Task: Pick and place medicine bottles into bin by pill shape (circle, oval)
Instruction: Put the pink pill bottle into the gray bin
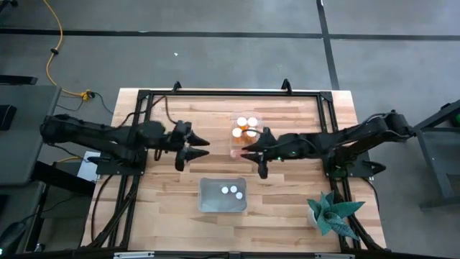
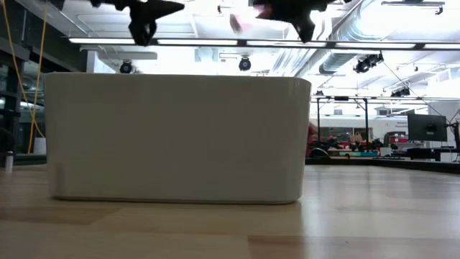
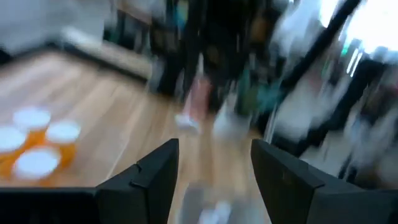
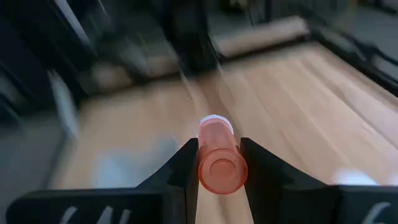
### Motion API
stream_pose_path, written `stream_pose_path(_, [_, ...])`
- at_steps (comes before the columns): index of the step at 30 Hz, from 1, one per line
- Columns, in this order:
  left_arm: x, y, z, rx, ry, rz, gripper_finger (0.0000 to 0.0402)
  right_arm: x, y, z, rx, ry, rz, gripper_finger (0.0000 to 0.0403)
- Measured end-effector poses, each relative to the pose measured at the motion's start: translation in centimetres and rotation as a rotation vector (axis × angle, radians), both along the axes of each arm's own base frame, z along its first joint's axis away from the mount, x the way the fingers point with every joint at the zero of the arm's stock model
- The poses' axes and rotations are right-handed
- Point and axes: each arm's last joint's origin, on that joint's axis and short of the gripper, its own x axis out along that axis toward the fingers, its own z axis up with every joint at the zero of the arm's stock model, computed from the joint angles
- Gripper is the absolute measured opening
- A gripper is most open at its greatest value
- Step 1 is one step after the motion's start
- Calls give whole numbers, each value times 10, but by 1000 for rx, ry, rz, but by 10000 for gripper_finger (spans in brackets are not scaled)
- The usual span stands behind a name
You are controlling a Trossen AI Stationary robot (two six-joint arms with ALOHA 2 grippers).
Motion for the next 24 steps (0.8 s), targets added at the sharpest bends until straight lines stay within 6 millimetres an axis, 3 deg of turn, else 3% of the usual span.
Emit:
stream_pose_path(5, [-9, -9, -26, -102, -388, 217, 189, 4, 3, -12, 133, -359, -52, 83])
stream_pose_path(8, [-9, -11, -34, -121, -487, 338, 189, 11, 2, -14, 160, -518, -113, 83])
stream_pose_path(18, [28, -2, -14, -134, -623, 454, 189, 54, -1, -1, 159, -671, -173, 83])
stream_pose_path(24, [37, 0, 1, -128, -668, 457, 189, 61, -10, 11, 119, -702, -213, 83])
